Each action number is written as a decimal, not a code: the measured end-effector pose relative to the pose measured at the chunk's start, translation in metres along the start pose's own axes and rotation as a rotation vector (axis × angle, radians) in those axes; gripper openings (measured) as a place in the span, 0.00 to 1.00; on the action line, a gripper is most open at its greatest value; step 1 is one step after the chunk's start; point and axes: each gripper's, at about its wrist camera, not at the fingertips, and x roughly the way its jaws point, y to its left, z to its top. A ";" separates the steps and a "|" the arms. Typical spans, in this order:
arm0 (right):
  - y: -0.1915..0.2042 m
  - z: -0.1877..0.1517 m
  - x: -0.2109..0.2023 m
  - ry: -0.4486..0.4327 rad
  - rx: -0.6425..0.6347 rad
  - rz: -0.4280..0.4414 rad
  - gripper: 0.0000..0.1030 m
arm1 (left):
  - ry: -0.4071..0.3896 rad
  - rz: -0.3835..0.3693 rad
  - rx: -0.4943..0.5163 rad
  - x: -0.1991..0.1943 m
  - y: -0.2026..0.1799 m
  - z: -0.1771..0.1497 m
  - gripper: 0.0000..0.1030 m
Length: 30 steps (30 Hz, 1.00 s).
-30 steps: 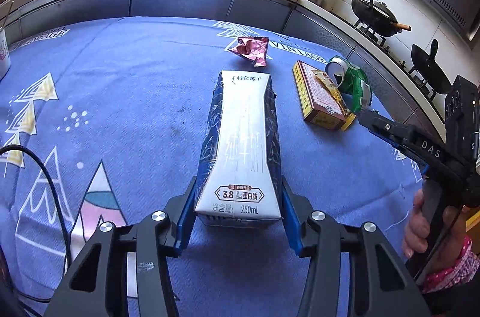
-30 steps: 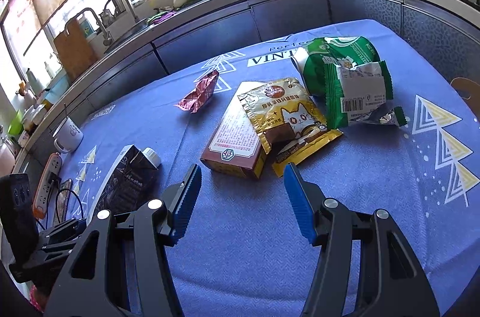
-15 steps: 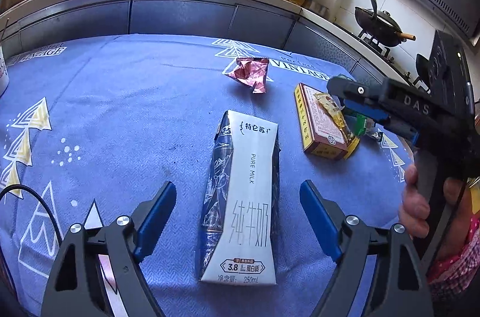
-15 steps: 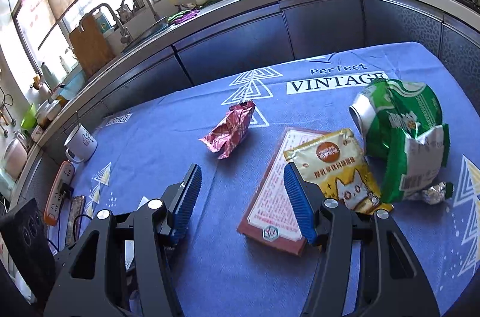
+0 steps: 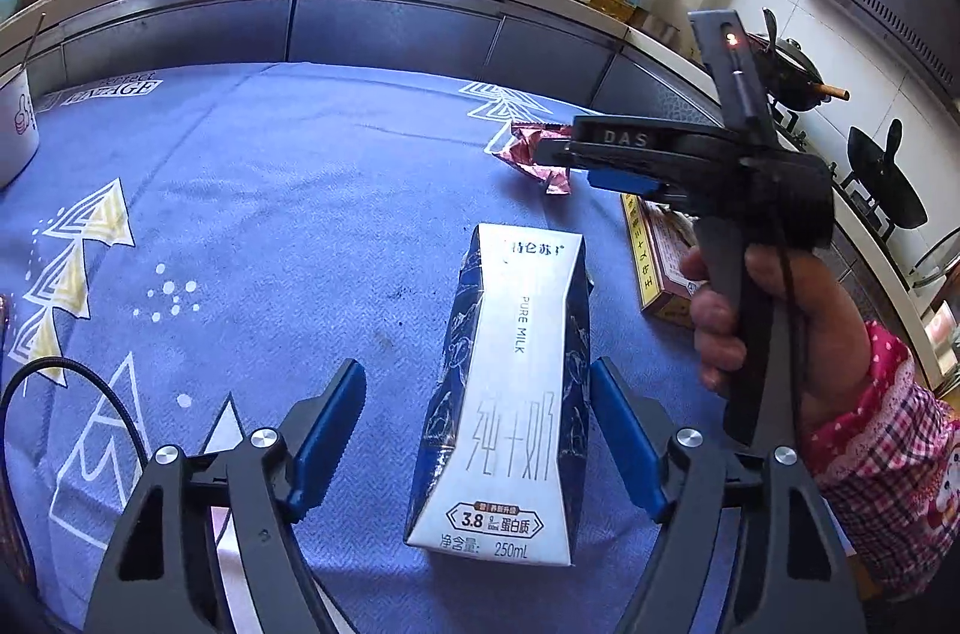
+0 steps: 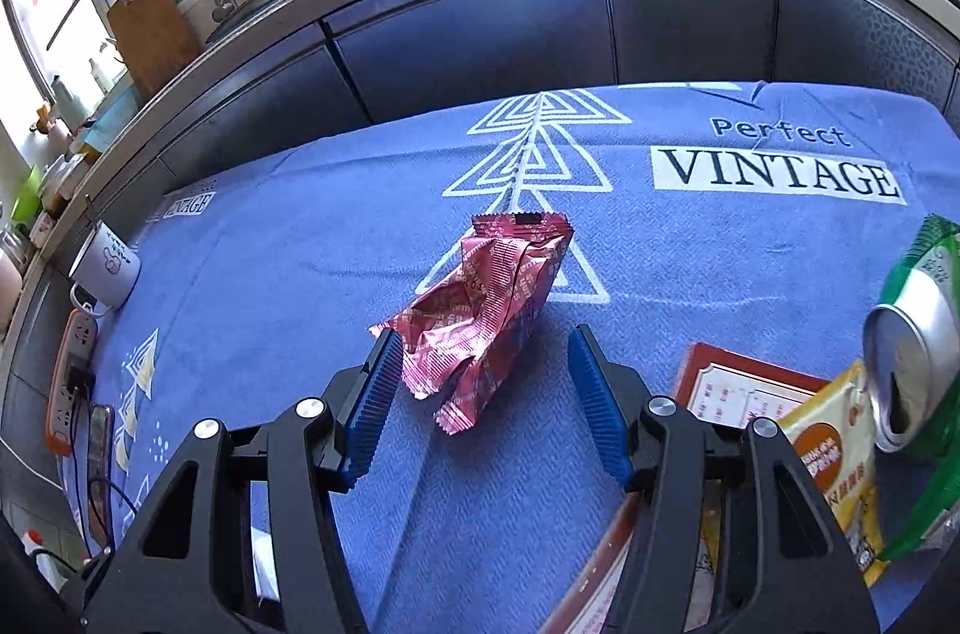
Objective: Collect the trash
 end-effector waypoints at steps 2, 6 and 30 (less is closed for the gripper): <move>0.007 -0.001 0.005 0.027 -0.024 0.031 0.21 | 0.006 -0.002 -0.001 0.001 0.001 -0.001 0.73; 0.017 -0.007 -0.005 0.008 -0.054 0.037 0.03 | 0.018 -0.025 0.002 0.002 -0.002 -0.005 0.55; -0.032 -0.179 -0.156 0.073 0.031 0.135 0.03 | 0.027 -0.030 -0.036 -0.020 0.006 -0.026 0.50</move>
